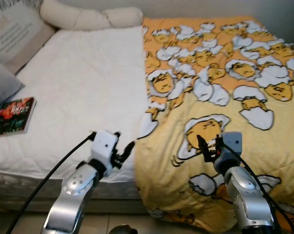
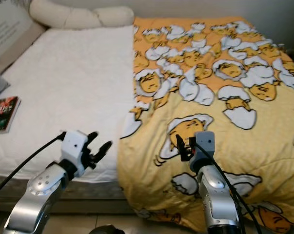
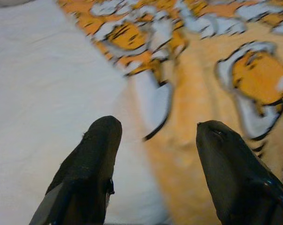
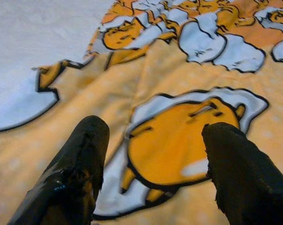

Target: Clean up the room

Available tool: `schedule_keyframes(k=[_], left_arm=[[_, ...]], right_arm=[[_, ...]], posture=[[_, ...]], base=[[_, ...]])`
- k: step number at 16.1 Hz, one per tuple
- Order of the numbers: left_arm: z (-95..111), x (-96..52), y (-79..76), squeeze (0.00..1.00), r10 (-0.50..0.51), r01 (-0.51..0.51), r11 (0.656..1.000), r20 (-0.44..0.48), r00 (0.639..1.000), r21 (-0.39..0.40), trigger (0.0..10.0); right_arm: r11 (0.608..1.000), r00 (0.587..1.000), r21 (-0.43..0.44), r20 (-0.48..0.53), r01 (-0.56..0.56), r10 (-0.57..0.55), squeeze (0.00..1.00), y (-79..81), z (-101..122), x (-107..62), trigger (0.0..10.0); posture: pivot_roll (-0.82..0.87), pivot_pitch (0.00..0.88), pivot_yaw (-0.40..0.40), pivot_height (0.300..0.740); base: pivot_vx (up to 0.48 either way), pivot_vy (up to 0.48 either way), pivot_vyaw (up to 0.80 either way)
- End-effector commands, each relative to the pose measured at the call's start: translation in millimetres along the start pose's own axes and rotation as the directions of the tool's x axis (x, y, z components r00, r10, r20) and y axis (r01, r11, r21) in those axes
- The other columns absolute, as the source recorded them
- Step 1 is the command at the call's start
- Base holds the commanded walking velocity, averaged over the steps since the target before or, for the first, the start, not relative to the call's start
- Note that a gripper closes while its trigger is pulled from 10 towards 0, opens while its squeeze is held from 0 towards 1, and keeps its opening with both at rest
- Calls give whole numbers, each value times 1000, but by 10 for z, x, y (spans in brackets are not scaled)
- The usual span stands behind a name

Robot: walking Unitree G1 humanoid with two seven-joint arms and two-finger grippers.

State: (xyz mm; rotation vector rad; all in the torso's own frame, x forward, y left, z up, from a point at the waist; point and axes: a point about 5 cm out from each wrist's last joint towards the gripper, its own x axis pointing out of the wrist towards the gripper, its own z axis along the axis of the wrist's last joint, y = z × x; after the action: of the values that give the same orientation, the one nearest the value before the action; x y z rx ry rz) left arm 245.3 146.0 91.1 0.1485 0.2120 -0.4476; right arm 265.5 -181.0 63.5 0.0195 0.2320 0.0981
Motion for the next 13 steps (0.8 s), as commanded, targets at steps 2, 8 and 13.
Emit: schedule_keyframes(k=[2, 8, 13], left_arm=[[54, 6, 54, 0, 36, -36, 999, 3, 999, 17, 10000], [36, 12, 134, 0, 56, -56, 998, -8, 998, 22, 10000], [32, -13, 170, 0, 73, -74, 997, 4, 997, 33, 10000]], right_arm=[[1000, 1000, -5, 1, 5, -5, 0, 20, 28, -33, 10000], [999, 999, 29, -14, 39, -39, 0, 50, 17, -64, 10000], [999, 999, 19, -15, 41, -40, 0, 31, 34, -50, 10000]], posture=[[-26, 0, 59, 740], [-31, 0, 63, 740], [-16, 0, 44, 740]], base=[[0, 330, 0], [0, 334, 0], [0, 265, 0]])
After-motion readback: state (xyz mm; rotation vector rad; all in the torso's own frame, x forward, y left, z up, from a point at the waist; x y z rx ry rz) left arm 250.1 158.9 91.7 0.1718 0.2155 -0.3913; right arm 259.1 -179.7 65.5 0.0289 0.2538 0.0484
